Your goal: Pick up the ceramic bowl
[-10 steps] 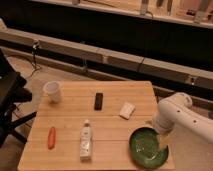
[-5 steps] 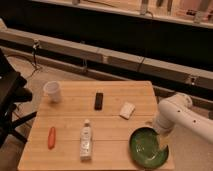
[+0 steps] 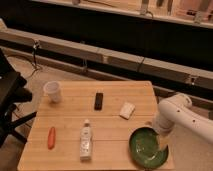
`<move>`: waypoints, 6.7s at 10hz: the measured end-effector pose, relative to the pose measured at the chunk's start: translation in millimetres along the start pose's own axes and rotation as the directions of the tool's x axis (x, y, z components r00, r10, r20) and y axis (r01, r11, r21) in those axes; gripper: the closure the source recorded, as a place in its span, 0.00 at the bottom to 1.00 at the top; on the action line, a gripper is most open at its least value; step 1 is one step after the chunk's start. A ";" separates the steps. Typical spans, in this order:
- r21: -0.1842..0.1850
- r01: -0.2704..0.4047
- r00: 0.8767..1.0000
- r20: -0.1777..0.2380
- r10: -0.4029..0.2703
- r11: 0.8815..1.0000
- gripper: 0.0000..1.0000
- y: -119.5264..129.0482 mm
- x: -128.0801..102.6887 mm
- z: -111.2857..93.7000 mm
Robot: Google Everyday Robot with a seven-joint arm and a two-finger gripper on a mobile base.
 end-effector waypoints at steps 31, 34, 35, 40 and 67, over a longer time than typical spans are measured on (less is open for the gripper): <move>-0.015 -0.017 1.000 0.013 0.017 1.000 0.40 -6.9 7.2 19.7; -0.015 -0.019 1.000 0.011 0.019 1.000 0.42 -7.7 8.3 19.7; -0.014 -0.019 1.000 0.010 0.019 1.000 0.49 -7.9 9.0 18.7; -0.010 -0.013 1.000 0.006 0.013 1.000 0.80 -7.7 10.9 12.6; 0.058 0.027 1.000 0.014 -0.028 0.998 0.80 -44.2 1.8 -79.8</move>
